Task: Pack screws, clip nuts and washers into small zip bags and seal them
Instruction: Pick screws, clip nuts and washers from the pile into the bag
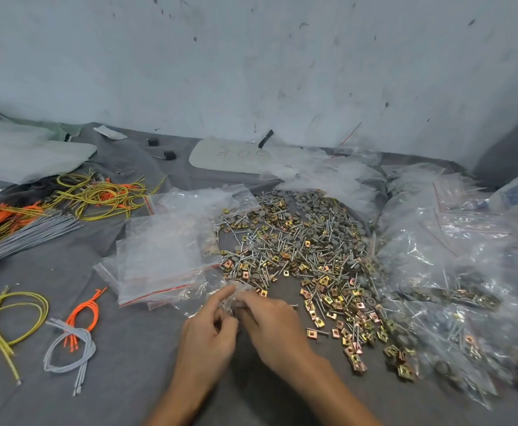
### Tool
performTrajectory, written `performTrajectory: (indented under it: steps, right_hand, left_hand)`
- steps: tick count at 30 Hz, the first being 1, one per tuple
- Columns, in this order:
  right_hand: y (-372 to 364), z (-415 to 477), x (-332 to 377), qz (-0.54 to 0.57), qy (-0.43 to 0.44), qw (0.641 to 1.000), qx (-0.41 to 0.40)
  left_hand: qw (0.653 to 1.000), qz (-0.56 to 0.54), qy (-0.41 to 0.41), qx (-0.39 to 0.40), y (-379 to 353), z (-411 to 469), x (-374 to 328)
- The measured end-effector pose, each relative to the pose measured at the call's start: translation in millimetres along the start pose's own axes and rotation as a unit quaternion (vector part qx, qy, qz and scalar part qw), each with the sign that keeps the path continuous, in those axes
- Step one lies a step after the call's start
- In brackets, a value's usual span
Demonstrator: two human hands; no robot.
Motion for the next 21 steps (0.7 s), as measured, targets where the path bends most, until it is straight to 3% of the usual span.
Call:
performTrajectory:
  steps: [13, 17, 19, 21]
  right_hand:
    - [4, 8, 14, -0.037, 0.077, 0.993, 0.083]
    - [35, 10, -1, 0.038, 0.080, 0.996, -0.014]
    - [62, 17, -31, 0.032, 0.037, 0.996, -0.070]
    - [83, 31, -66, -0.001, -0.021, 0.998, -0.066]
  left_hand:
    - [1.000, -0.001, -0.001, -0.005, 2, 0, 3]
    - [1.000, 0.015, 0.004, -0.013, 3, -1, -1]
    - [1.000, 0.014, 0.008, -0.012, 2, -1, -2]
    - [1.000, 0.011, 0.009, -0.010, 1, -3, -3]
Point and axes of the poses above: each hand's wrist, its own z-axis towards the middle knuckle, its own y-axis out of the back of the hand, x = y × z, the point moved 9 cm from there along z, towards the middle knuckle, and after that the axes turned 13 degrees about y, right-handed, at the moved point
